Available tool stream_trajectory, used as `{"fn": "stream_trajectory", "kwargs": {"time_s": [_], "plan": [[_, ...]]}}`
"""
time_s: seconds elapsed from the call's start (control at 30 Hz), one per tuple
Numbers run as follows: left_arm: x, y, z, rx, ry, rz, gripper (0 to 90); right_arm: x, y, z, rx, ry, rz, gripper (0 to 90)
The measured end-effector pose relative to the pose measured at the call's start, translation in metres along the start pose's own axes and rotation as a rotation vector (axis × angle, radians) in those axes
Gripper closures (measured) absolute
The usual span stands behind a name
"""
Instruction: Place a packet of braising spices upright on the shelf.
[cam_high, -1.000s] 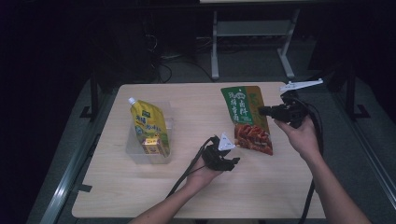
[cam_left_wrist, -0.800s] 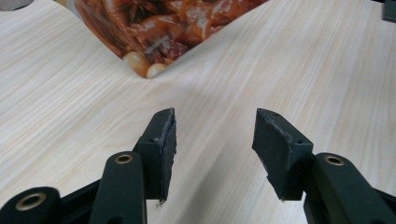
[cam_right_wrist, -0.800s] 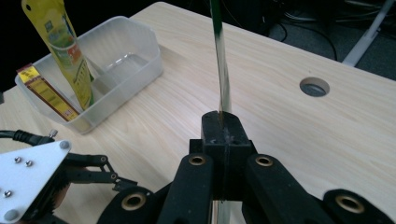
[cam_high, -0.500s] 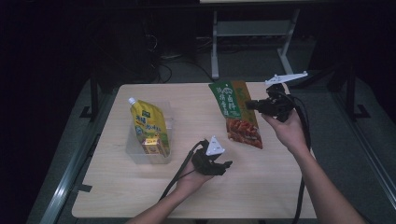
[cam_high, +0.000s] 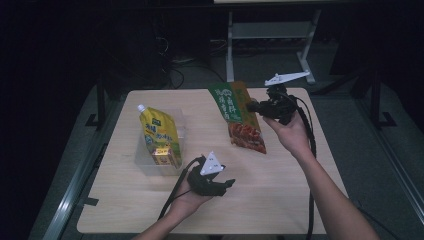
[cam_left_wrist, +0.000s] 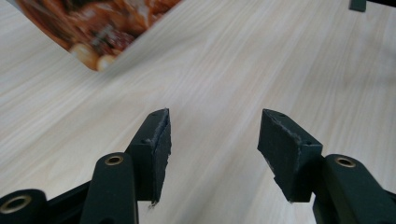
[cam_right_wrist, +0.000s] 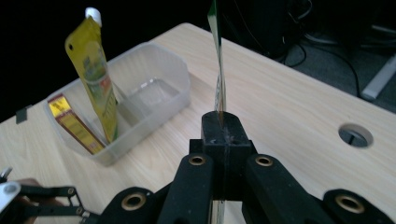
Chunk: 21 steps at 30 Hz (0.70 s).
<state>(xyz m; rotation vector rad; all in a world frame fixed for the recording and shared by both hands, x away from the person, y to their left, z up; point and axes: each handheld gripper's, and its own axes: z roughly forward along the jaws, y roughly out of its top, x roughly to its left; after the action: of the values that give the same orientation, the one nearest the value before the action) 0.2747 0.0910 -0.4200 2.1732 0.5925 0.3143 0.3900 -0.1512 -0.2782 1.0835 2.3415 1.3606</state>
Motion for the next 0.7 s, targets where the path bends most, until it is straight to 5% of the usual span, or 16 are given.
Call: {"fn": "stream_trajectory", "kwargs": {"time_s": [0.7], "plan": [[0.002,-0.026,-0.02,-0.008,0.009,-0.044,42.5,0.041,0.06,0.051,-0.055,0.054,-0.064,90.0]]}}
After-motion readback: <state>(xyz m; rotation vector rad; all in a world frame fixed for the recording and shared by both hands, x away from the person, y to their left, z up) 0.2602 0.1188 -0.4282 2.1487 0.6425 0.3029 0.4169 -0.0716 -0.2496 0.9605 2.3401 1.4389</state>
